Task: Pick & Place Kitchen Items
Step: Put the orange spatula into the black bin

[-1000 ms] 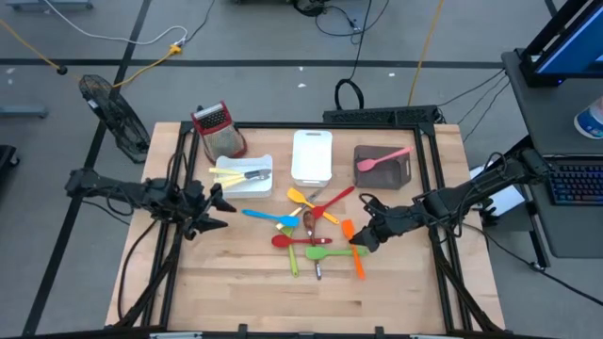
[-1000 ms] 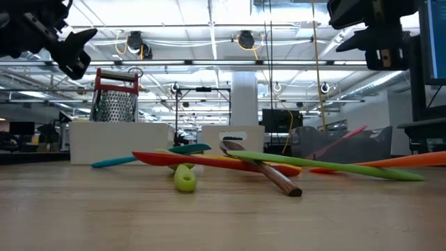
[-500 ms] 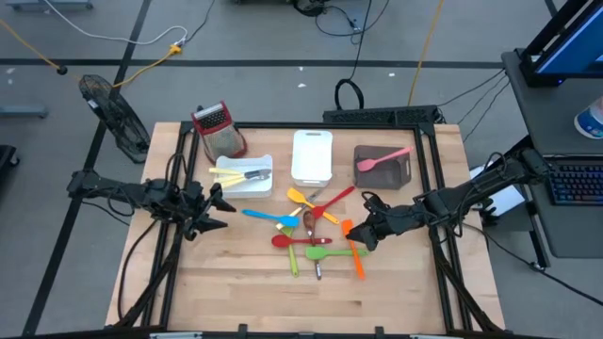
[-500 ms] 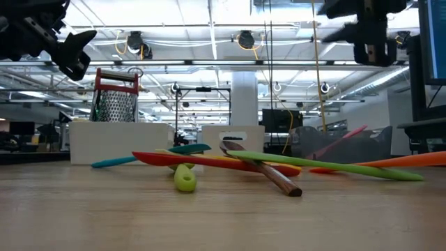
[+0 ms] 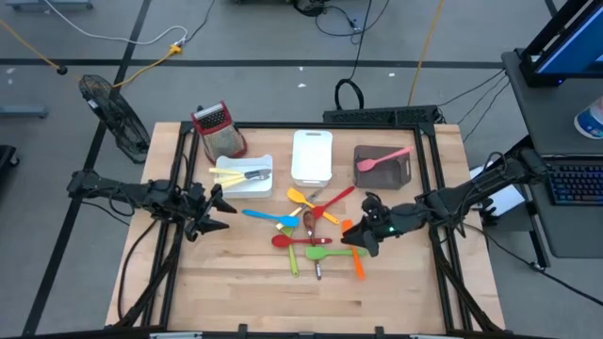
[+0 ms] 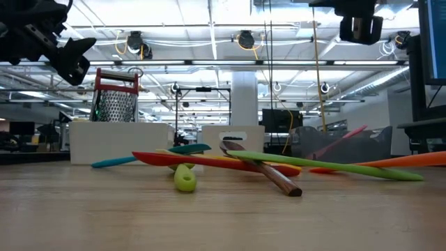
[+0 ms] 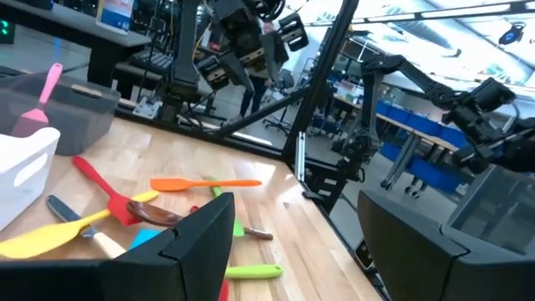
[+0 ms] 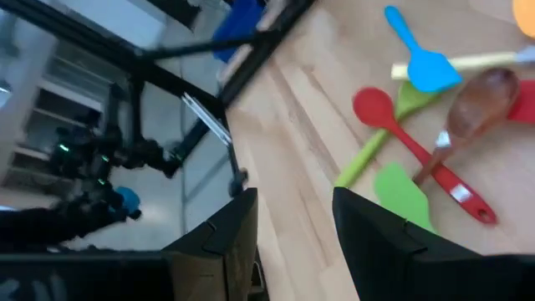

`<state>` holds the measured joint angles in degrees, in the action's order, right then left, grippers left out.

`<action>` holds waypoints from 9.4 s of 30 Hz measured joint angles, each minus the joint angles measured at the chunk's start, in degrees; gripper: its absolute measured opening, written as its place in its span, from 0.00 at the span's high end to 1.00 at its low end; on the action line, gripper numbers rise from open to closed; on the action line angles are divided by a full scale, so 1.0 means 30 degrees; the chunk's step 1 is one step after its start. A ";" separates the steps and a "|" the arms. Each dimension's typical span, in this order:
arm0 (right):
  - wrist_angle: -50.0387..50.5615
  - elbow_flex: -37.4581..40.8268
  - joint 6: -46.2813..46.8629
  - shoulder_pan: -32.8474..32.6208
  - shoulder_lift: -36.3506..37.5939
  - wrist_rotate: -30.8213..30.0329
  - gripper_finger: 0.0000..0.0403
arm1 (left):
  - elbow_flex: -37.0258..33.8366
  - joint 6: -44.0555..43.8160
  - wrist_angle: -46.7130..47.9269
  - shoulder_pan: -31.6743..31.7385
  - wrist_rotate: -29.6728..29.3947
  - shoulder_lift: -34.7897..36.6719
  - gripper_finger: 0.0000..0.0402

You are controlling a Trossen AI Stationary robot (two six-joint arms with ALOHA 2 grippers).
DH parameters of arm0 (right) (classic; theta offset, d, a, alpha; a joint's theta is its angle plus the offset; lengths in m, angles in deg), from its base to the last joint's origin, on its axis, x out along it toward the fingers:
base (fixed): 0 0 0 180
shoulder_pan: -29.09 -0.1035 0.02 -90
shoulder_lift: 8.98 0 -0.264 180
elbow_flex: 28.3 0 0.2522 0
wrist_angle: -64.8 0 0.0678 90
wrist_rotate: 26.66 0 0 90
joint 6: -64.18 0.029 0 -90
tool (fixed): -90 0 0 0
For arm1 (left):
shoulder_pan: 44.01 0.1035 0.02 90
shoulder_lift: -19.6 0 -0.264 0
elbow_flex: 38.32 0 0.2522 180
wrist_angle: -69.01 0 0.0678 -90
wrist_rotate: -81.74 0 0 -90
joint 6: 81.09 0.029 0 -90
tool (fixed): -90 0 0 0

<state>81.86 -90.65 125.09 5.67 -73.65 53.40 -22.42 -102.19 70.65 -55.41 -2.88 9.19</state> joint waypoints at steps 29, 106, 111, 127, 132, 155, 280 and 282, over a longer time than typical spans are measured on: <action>1.5079 -0.8788 1.0330 -0.0014 -0.9771 0.6371 0.62 | 0.0000 0.1501 0.0131 0.0007 0.0001 0.0000 0.36; 1.2154 -0.8766 0.3902 -0.0094 -0.9629 0.6372 0.62 | 0.0000 0.1969 0.0117 0.0007 -0.0335 0.0000 0.36; 1.0240 -0.8766 0.3948 -0.0082 -0.9629 0.6356 0.62 | 0.0000 0.2157 0.0117 0.0004 -0.0335 0.0000 0.36; 0.7129 -0.8766 0.1925 -0.0065 -0.9626 0.5776 0.62 | 0.0000 0.2371 0.0115 0.0007 -0.0342 0.0000 0.36; 0.6907 -0.8766 0.1358 -0.0065 -0.9622 0.4619 0.62 | 0.0000 0.2362 0.0111 0.0007 -0.0340 0.0000 0.36; 1.3949 -0.8766 1.0730 -0.1006 -0.9615 0.5935 0.62 | 0.0000 0.2634 0.0124 0.0007 -0.0335 -0.0005 0.36; 0.7965 -0.1911 1.3390 -0.0211 -0.6919 0.5824 0.62 | 0.0000 0.2953 0.0138 0.0022 -0.1341 -0.0022 0.36; 0.7962 -0.1911 1.3390 -0.0211 -0.6919 0.5810 0.62 | 0.0000 0.2953 0.0138 0.0022 -0.1341 -0.0022 0.36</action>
<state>105.74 -96.39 165.25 5.04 -94.41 70.83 -22.42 -93.34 71.07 -55.35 -6.90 9.12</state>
